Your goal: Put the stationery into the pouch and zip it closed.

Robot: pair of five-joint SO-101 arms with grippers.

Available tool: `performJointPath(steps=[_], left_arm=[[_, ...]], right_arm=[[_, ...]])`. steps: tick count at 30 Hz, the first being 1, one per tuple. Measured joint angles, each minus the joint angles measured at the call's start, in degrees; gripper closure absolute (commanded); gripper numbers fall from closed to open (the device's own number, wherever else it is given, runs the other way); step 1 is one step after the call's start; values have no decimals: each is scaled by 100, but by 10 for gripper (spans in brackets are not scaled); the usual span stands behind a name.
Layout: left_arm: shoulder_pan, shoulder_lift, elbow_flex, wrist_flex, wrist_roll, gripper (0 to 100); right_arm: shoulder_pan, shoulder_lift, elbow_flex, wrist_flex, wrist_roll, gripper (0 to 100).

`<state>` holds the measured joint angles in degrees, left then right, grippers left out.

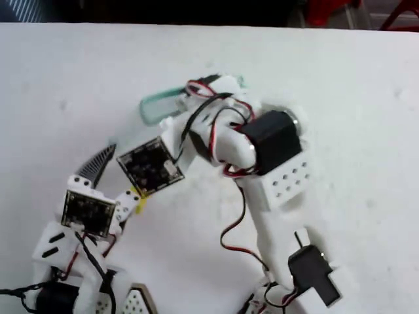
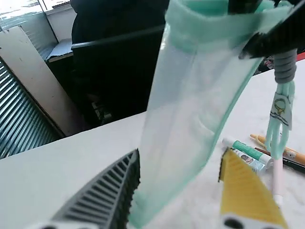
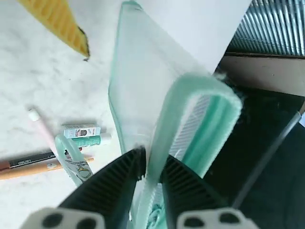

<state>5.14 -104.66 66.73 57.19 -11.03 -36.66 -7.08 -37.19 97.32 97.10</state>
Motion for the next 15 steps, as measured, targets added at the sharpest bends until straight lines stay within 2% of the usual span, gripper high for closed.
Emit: performJointPath(steps=[8,15], left_arm=[[18,0,0,-9,0,713],[721,0,0,-9,0,713]], right_arm=[[-132,-651,835,0,870,981],[-589,-897,914,0,949,981]])
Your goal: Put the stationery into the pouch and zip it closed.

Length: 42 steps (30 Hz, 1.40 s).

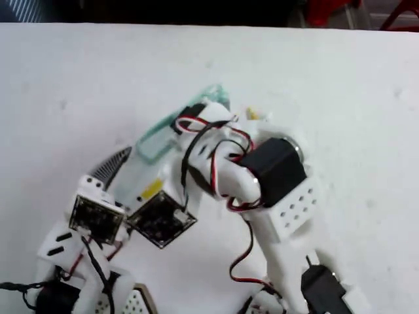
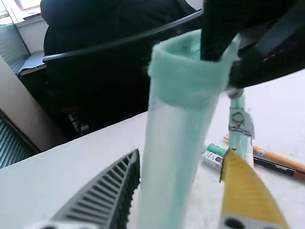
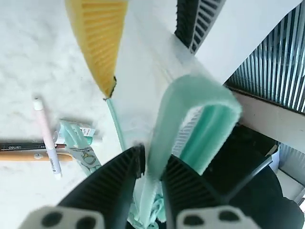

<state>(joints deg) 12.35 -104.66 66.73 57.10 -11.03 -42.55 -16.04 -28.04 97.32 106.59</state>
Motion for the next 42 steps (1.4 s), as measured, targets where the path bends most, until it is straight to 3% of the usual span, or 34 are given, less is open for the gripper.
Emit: performJointPath(steps=[5,13,21,24,28,32,37,42], left_arm=[[88,0,0,0,0,723],[105,0,9,0,0,867],[431,0,9,0,0,860],[703,0,220,-62,18,861],[782,0,633,-571,35,861],[809,88,993,-1108,35,866],[765,105,1275,-1705,26,941],[132,105,1881,-2514,167,946]], right_arm=[[-132,0,0,9,-9,981],[-114,0,0,9,-18,981],[-105,0,0,9,-105,975],[-97,0,0,9,-703,882],[-9,0,0,18,-1600,676],[229,0,0,18,-1952,711],[281,-246,0,18,-2013,718],[536,-624,-237,-325,-2523,718]])
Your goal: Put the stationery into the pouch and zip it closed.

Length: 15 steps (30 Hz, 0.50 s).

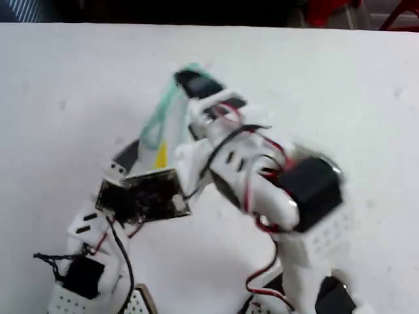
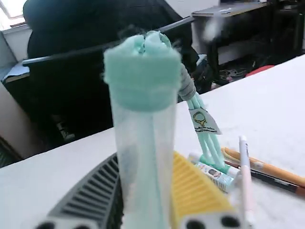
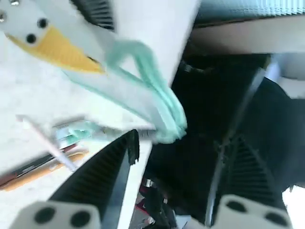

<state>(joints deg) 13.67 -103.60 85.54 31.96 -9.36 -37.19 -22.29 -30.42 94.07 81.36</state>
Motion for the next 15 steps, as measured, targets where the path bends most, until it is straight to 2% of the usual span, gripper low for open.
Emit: performJointPath(steps=[5,9,15], left_arm=[[-484,9,158,-149,905,907],[-536,9,167,-149,1081,902],[-615,9,167,-149,1618,902]], right_arm=[[905,-18,-9,-870,-1873,718],[1521,308,299,-1204,-3525,719],[2066,985,738,-1257,-5776,719]])
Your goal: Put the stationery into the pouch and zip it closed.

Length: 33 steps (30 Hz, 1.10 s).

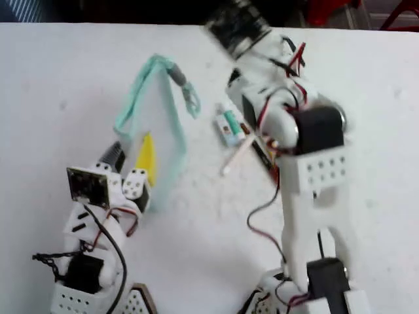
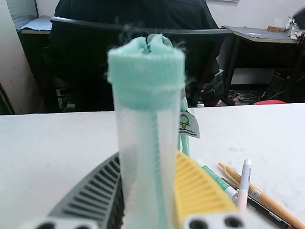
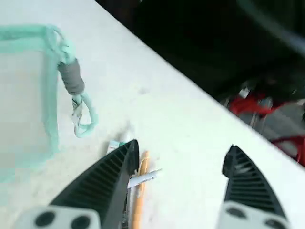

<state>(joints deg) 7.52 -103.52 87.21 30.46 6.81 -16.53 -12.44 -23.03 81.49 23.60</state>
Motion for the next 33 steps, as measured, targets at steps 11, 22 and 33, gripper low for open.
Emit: performJointPath(steps=[11,22,33], left_arm=[[-44,-53,-9,448,-149,898],[246,-114,-70,897,-431,901],[246,-123,-35,932,-440,898]], right_arm=[[492,1653,756,316,-3481,717],[923,3095,765,-413,-4615,718],[949,3815,712,-1046,-4624,719]])
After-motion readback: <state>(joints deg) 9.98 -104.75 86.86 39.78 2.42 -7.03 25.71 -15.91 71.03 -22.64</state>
